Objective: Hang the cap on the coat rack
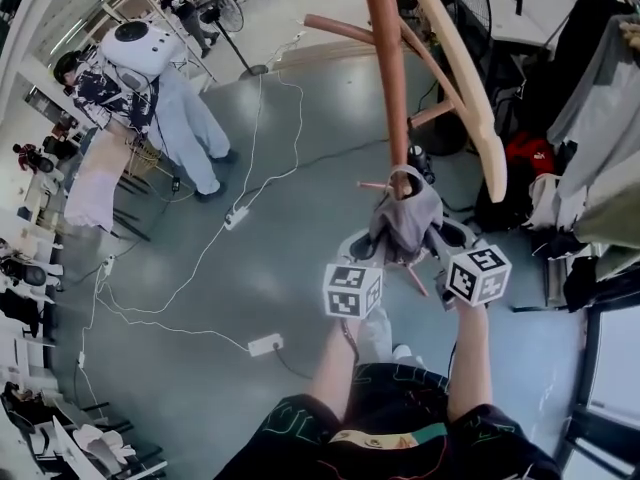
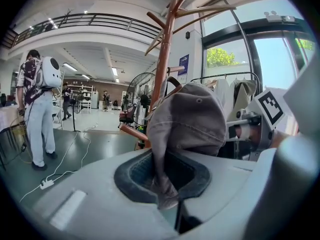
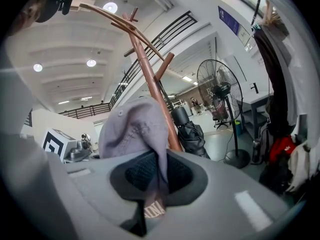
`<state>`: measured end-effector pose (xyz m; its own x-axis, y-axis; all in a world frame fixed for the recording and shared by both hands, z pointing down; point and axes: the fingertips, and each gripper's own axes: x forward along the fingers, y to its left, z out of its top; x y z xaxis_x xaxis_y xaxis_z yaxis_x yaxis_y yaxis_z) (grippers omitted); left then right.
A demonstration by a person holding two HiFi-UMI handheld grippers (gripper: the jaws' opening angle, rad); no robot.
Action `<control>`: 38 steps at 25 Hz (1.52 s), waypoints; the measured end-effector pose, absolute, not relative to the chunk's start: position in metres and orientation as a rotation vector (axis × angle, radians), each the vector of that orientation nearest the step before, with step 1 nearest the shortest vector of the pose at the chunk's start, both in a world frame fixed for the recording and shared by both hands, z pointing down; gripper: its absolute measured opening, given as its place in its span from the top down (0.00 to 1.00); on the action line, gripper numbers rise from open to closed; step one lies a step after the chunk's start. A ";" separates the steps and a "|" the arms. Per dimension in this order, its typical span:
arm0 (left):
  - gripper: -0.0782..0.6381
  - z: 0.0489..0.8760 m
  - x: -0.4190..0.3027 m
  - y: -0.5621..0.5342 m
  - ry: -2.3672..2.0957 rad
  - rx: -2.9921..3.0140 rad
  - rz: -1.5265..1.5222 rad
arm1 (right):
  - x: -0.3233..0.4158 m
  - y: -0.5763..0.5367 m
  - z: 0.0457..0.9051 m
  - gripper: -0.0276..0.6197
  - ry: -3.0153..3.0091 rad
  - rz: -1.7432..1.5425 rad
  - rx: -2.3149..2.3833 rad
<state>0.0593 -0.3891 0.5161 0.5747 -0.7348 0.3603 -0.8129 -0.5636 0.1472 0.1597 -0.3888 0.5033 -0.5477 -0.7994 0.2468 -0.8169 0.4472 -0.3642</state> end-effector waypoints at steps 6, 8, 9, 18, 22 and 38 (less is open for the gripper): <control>0.83 0.526 0.059 -0.401 -1.248 2.505 0.404 | 0.159 -0.402 0.515 0.90 -2.616 0.742 1.489; 0.83 0.530 0.060 -0.405 -1.240 2.501 0.415 | 0.158 -0.406 0.520 0.90 -2.607 0.754 1.490; 0.83 0.532 0.060 -0.406 -1.237 2.498 0.419 | 0.158 -0.408 0.522 0.90 -2.602 0.760 1.491; 0.83 0.546 0.059 -0.412 -1.205 2.465 0.428 | 0.157 -0.414 0.536 0.90 -2.539 0.809 1.536; 0.83 0.559 0.059 -0.414 -1.177 2.436 0.457 | 0.155 -0.418 0.549 0.90 -2.475 0.861 1.548; 0.72 0.584 0.048 -0.410 -1.224 2.457 0.596 | 0.156 -0.414 0.581 0.78 -2.281 0.784 1.581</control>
